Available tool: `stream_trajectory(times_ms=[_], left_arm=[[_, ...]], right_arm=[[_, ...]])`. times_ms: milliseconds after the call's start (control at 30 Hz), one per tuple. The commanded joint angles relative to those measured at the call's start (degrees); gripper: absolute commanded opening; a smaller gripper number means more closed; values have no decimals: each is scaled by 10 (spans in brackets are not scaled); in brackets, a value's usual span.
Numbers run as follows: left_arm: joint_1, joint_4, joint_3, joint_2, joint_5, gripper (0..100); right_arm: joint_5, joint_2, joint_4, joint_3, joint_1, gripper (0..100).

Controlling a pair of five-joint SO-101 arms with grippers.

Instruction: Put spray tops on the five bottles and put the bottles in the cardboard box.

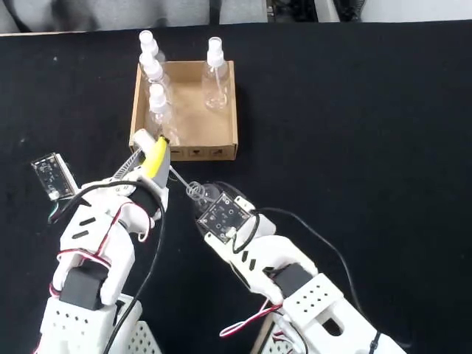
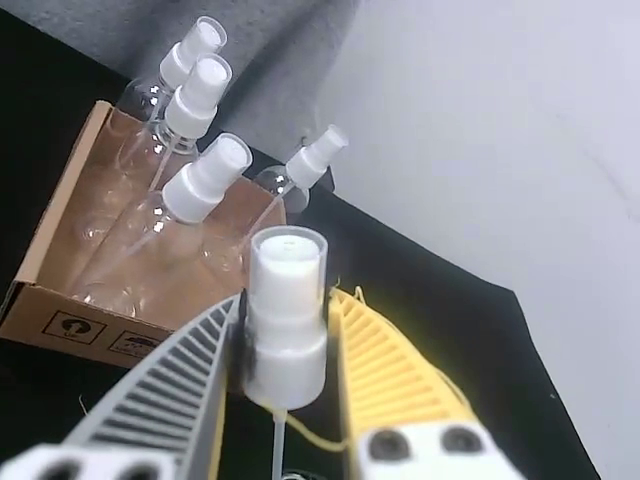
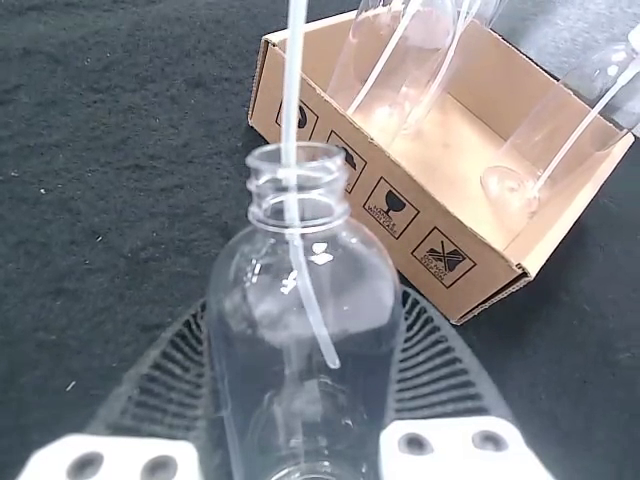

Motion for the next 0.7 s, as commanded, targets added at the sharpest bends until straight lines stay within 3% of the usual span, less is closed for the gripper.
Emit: stream_trajectory(times_ms=[0, 167, 467, 667], left_arm=[[7, -10, -7, -5, -7, 49], [7, -10, 7, -7, -7, 156], [11, -10, 7, -6, -7, 137], [77, -13, 30, -8, -25, 137]], right_arm=[[2, -21, -13, 0, 18, 81], [3, -21, -13, 0, 18, 81], [4, -21, -12, 0, 18, 81], [4, -21, -12, 0, 18, 81]])
